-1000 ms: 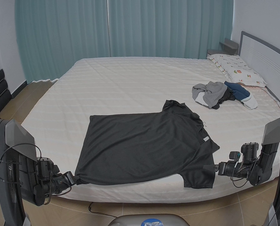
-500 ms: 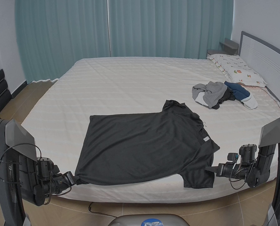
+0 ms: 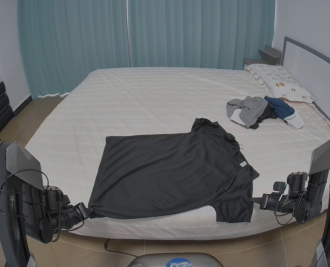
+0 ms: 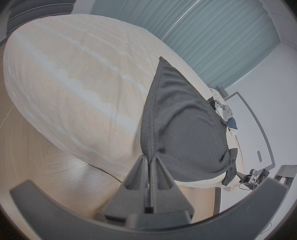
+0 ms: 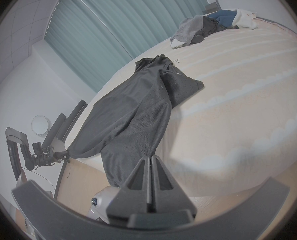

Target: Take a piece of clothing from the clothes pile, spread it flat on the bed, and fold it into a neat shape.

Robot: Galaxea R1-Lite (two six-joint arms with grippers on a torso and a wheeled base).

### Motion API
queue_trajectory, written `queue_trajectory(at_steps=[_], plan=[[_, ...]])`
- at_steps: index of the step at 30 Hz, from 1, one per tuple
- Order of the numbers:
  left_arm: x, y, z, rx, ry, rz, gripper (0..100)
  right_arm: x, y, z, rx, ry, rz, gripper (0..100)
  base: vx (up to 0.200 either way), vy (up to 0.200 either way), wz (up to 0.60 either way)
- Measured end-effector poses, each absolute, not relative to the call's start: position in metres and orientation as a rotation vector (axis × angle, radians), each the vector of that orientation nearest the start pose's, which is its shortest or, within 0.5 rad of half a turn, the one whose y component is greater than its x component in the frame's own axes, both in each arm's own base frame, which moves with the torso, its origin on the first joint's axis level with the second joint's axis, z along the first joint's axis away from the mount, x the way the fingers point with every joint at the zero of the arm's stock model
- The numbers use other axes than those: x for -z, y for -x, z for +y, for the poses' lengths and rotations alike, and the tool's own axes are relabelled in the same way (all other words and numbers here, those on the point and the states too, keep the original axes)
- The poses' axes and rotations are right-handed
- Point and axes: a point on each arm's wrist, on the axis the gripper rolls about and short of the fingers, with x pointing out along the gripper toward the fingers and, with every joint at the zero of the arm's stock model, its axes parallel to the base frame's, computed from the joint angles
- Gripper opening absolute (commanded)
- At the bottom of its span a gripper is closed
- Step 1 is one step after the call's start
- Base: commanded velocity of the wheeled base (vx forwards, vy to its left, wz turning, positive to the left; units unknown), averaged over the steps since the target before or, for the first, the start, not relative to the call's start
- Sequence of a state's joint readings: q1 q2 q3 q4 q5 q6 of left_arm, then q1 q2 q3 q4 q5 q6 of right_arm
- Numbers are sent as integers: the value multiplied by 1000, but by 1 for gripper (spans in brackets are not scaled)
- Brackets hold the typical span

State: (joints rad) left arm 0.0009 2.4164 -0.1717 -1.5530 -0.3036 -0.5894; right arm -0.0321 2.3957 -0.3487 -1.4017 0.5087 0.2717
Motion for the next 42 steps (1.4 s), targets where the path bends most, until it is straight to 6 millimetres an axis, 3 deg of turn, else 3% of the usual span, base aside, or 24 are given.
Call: queue_trajectory(at_steps=[10,20,29,42], plan=[[48,-247,-4,62,669,766,0,42,-255,1,-372,-437,697,0,0,0,0],[29,-231,-1,53,654,751,0,33,-222,0,-350,-456,781,0,0,0,0],[19,-223,10,61,535,713,0,26,-218,1,-325,-435,769,0,0,0,0],[24,-218,14,71,463,740,0,16,-194,-1,-227,-422,956,0,0,0,0]])
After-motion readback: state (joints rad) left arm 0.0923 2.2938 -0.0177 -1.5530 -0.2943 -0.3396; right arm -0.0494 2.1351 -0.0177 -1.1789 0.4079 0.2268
